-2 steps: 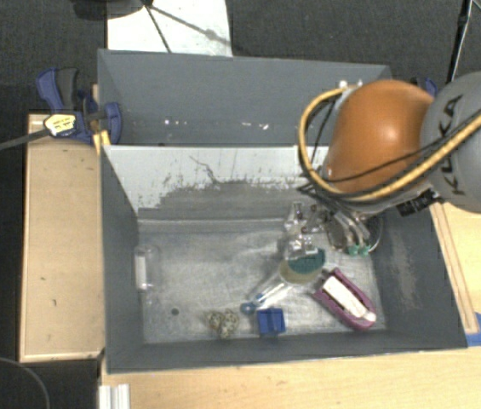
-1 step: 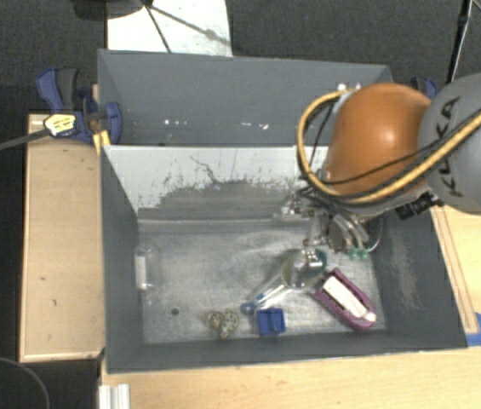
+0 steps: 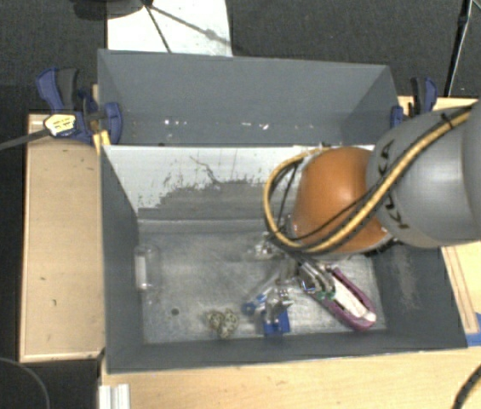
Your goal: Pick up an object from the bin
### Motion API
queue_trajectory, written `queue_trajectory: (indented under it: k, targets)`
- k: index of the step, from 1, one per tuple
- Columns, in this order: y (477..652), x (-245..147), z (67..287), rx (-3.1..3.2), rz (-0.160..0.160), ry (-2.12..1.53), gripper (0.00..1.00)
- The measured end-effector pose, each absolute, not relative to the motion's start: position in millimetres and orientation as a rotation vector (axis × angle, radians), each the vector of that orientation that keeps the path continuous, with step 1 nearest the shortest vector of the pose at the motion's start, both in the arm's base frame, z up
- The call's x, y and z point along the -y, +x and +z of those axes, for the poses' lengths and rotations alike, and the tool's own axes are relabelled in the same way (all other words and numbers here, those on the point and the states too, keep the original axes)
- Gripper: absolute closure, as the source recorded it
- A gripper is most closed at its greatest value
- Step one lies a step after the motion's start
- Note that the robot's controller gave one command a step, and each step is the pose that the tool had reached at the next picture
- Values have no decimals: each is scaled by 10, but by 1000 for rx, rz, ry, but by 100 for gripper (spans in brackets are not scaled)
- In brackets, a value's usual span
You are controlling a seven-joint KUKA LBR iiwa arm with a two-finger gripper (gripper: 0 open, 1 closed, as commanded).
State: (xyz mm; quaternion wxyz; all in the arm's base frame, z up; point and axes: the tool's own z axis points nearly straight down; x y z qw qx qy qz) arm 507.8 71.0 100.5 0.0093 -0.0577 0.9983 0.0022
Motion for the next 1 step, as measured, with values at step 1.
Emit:
queue_trajectory:
  k: [1]
  targets:
    - [5042,-297,890,-3134,13,168,0]
